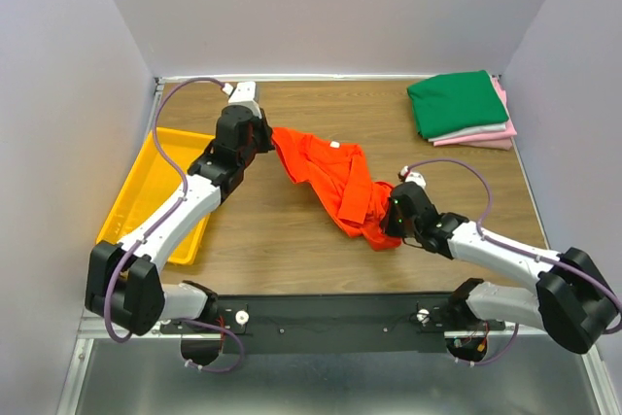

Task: Fold and stack the t-shirts
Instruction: Flatten the tshirt out

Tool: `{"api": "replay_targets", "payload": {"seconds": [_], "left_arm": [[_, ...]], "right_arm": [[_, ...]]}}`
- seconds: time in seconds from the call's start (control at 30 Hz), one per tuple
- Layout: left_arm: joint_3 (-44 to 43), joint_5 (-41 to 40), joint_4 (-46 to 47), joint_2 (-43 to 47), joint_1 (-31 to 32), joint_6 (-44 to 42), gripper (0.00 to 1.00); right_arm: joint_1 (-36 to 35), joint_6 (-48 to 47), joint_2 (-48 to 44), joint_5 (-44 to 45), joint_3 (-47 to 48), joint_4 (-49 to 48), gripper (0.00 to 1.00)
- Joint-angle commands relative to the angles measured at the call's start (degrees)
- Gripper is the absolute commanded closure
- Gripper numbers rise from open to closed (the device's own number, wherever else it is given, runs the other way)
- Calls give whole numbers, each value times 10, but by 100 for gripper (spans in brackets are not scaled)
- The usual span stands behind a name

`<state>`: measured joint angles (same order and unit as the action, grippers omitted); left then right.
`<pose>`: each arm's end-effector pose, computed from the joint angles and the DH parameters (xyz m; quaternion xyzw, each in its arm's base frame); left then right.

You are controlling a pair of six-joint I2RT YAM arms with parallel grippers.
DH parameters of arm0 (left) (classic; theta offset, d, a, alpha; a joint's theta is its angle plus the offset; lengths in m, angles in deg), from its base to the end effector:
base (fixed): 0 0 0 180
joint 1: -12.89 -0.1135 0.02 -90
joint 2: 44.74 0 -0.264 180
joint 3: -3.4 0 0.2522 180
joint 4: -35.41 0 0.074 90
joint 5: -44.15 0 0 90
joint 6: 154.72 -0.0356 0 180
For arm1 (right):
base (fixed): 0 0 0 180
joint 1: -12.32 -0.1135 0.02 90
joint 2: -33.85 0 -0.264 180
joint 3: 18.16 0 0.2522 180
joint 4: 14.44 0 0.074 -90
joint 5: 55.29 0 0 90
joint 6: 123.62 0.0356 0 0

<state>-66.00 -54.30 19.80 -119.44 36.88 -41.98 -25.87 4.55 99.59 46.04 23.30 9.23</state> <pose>0.2794 -0.1186 0.3059 -0.0328 0.8218 -0.1686 0.5432 0.1728 0.1270 0.1696 0.0353 0.9289 0.1483 0.3376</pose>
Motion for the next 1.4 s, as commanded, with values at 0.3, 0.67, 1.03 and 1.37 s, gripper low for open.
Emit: {"api": "replay_targets", "payload": {"seconds": [0.3,0.67,1.03,1.37], "left_arm": [[-164,25,-155,-6,-8,-83,100],[-81,3,-72,104,-45,-102,100],[-44,69,-50,98,-69,-85,100],[-16,56,-38,110,-69,-84,100]], "right_arm": [[-2,-97,-89,61,179,91,99],[-2,-156,-161,215,391,177,100],[21,-297,85,303,599,88,99],[166,-246,351,163,664,84,22]]}}
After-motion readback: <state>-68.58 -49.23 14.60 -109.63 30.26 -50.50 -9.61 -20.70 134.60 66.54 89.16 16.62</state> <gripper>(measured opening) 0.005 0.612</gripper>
